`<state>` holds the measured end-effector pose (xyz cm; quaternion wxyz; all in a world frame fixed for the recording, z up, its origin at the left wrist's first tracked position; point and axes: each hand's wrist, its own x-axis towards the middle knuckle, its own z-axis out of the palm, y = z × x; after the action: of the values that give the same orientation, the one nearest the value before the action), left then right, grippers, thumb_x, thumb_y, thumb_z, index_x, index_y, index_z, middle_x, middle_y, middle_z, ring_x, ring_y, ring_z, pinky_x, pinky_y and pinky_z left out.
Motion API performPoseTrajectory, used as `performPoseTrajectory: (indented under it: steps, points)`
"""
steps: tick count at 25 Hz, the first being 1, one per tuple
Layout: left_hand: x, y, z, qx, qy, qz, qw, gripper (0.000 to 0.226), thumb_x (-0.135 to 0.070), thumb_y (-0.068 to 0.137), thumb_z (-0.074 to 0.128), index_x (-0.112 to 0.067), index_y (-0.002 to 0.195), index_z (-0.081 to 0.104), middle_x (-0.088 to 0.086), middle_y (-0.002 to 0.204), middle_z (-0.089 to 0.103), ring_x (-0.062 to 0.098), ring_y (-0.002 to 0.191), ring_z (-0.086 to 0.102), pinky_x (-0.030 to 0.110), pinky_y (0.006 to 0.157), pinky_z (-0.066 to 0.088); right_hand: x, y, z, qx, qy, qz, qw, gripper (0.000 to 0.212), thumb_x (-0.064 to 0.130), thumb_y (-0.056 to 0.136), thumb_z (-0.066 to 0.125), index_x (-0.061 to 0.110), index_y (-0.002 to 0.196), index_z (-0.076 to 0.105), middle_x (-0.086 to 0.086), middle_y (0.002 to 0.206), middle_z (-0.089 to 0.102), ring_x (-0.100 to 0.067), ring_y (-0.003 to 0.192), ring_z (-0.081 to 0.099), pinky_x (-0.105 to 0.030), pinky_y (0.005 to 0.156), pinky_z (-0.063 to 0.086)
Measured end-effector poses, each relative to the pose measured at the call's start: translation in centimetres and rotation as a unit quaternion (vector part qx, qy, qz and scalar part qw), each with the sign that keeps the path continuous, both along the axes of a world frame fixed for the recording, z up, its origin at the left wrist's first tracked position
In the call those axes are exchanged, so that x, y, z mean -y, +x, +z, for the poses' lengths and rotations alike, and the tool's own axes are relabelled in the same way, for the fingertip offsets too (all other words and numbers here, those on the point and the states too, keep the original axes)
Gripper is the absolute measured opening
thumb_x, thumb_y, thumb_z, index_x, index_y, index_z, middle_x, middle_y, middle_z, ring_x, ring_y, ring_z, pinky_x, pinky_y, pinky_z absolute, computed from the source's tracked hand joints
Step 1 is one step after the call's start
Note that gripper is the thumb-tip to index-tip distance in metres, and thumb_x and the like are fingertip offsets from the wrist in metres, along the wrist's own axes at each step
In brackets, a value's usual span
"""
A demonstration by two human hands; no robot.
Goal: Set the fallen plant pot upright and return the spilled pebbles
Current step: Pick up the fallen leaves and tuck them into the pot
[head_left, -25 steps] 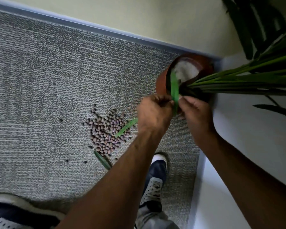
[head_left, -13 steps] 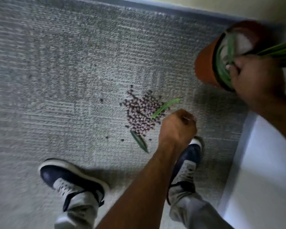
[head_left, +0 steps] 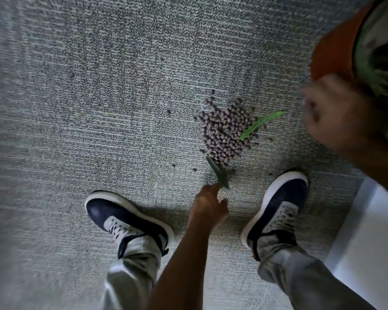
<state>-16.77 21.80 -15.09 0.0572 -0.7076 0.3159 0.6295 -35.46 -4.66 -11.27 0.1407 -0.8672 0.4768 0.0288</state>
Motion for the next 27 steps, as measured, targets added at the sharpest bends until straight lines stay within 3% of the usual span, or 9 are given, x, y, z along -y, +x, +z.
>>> performPoseTrajectory:
  steps: [3,5,9,13,16,19,21,23,27]
  points:
    - [1.1,-0.7,-1.7,0.006,-0.016,-0.001,1.0,0.061,-0.033,0.089,0.065,-0.029,0.144,0.041,0.003,0.157,0.023,0.034,0.13,0.045,0.046,0.107,0.044,-5.5,2.5,-2.4,-0.087,0.189,0.076,0.975,0.038,0.013,0.088,0.06,0.016,0.126,0.057,-0.011,0.13,0.054,-0.035,0.104,0.06,-0.044,0.084,0.055]
    - [1.3,-1.3,-2.3,0.012,-0.012,0.004,1.0,0.063,-0.036,0.087,0.067,-0.03,0.144,0.041,0.005,0.156,0.015,0.039,0.129,0.043,0.046,0.107,0.043,-7.6,3.4,-4.2,-0.173,0.24,0.089,0.951,0.05,0.018,0.087,0.064,0.017,0.135,0.053,-0.006,0.15,0.041,-0.03,0.124,0.054,-0.042,0.096,0.052]
    - [1.0,-0.6,-3.0,0.029,0.02,-0.019,0.999,0.086,-0.047,0.088,0.065,-0.018,0.156,0.02,0.01,0.158,0.013,0.041,0.132,0.036,0.043,0.109,0.037,-9.3,5.0,-6.1,-0.228,0.243,0.156,0.93,0.059,0.017,0.081,0.066,0.019,0.138,0.051,-0.005,0.167,0.008,-0.028,0.143,0.033,-0.041,0.103,0.044]
    - [0.7,2.0,-2.8,0.049,-0.001,-0.017,0.999,0.075,-0.046,0.091,0.063,-0.01,0.151,0.036,0.011,0.161,0.025,0.036,0.139,0.038,0.039,0.113,0.034,-9.1,5.2,-6.5,-0.27,0.217,0.179,0.921,0.054,0.019,0.086,0.058,0.022,0.139,0.051,-0.008,0.167,0.002,-0.03,0.146,0.025,-0.044,0.111,0.036]
    - [1.5,3.5,-1.6,0.057,-0.052,0.061,0.995,0.04,-0.033,0.092,0.067,-0.016,0.128,0.063,0.008,0.135,0.062,0.025,0.121,0.06,0.032,0.102,0.048,-9.2,5.1,-6.3,-0.236,0.205,0.164,0.936,0.057,0.012,0.09,0.049,0.016,0.147,0.043,-0.009,0.167,0.008,-0.029,0.146,0.029,-0.044,0.113,0.035]
    - [2.7,4.3,-0.2,0.075,-0.038,0.156,0.984,0.015,-0.02,0.091,0.066,-0.027,0.102,0.074,-0.003,0.102,0.076,0.017,0.083,0.072,0.026,0.07,0.057,-9.3,5.7,-5.4,-0.192,0.185,0.176,0.948,0.058,0.009,0.089,0.042,0.01,0.147,0.042,-0.01,0.162,0.026,-0.026,0.143,0.037,-0.041,0.116,0.035]
    - [4.0,4.1,0.5,0.064,-0.034,0.199,0.977,0.021,-0.009,0.091,0.063,-0.027,0.092,0.074,-0.007,0.091,0.076,0.015,0.067,0.069,0.022,0.055,0.052,-9.0,6.1,-4.2,-0.137,0.136,0.184,0.964,0.047,0.006,0.084,0.055,0.006,0.131,0.061,-0.013,0.144,0.054,-0.027,0.126,0.057,-0.041,0.107,0.047]
    - [5.6,3.2,1.4,0.034,-0.053,0.247,0.967,0.025,-0.002,0.091,0.061,-0.026,0.089,0.067,-0.009,0.088,0.075,0.017,0.062,0.067,0.024,0.052,0.052,-9.0,5.7,-2.9,-0.025,0.092,0.124,0.988,0.031,0.006,0.076,0.078,0.005,0.107,0.075,-0.012,0.115,0.073,-0.024,0.099,0.072,-0.037,0.088,0.057]
    - [11.0,0.4,3.7,-0.031,-0.164,0.311,0.936,0.03,-0.01,0.088,0.071,-0.028,0.105,0.055,-0.011,0.08,0.074,-0.003,0.064,0.069,0.01,0.049,0.049,-7.9,4.8,-0.1,0.131,0.092,-0.066,0.985,0.023,0.027,0.088,0.073,0.012,0.104,0.079,-0.003,0.109,0.076,-0.015,0.094,0.072,-0.026,0.08,0.059]
